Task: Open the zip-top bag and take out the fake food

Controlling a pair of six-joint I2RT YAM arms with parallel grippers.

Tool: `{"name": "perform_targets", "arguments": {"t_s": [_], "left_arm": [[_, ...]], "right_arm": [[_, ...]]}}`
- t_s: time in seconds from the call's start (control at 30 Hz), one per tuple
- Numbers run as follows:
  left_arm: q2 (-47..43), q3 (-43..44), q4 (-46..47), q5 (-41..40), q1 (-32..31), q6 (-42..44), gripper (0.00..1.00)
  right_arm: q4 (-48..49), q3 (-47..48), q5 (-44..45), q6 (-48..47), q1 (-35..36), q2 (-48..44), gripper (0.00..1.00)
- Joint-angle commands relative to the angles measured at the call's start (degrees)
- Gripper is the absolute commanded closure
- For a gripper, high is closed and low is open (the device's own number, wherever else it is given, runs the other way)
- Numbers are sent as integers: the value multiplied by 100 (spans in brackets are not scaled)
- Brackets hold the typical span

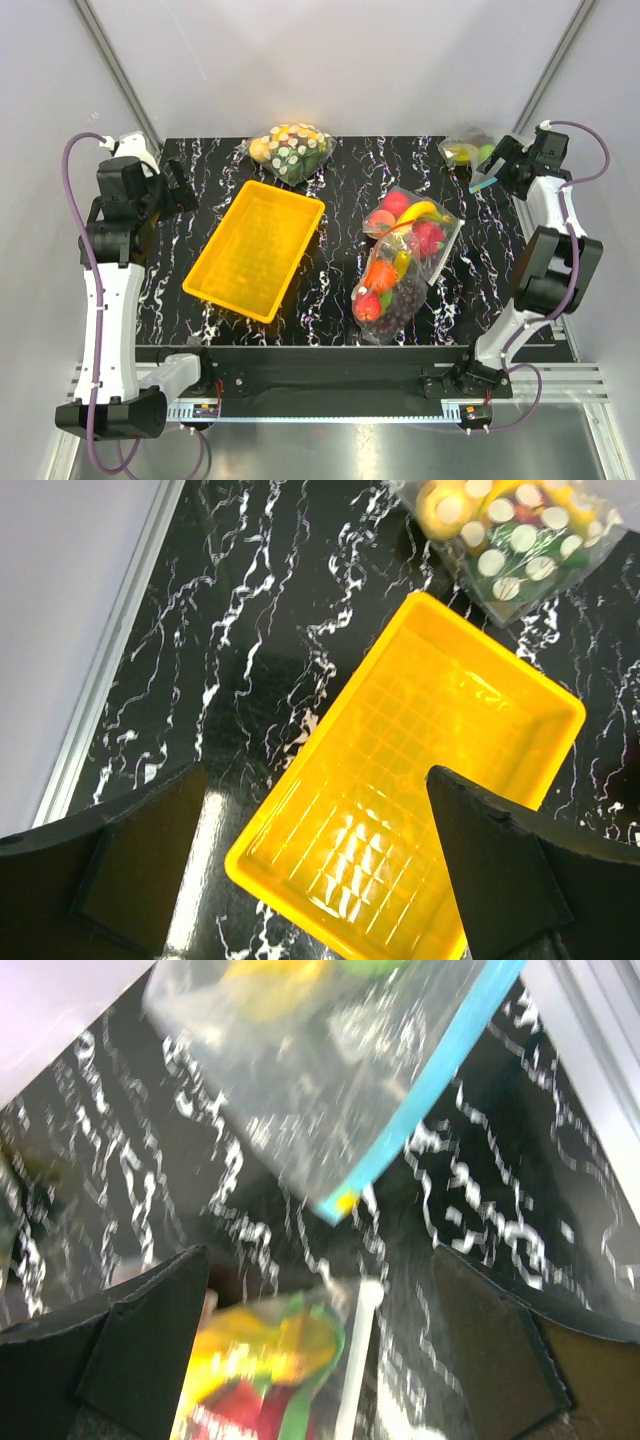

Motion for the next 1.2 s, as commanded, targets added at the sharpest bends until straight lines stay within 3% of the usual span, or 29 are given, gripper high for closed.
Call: {"name": "perform_targets", "arguments": {"t_s": [0.0,0.37,0.63,0.73,0.87,0.9,0.97,1.0,1.17], "left_arm": [[-202,-45,628,185,9,195,1],[-88,-19,725,-69,-61,-51,1],[-149,78,663,-403,-219,-271,1],[-141,157,585,-623,-376,-315,1],[-44,420,216,-851,-518,-245,1],[-9,508,172,-913,-544,-227,1],[-9,588,101,-948,-588,-218,1],[-9,605,109,-949,-589,-209,1],[35,615,215,-992,-869,18,1]], "right_arm": [[374,669,-60,137,-73,464,0],[506,1864,88,488,-73,2091,4],[1165,1584,300,752,-73,2390,5],[1463,1584,221,788,-73,2487,12],[2095,1417,28,823,-73,2496,40],[2097,1408,-16,805,-73,2496,52],[2088,1469,-156,770,-73,2496,67],[2088,1487,-192,753,-73,2452,80],[1808,1487,-482,612,-73,2119,93]]}}
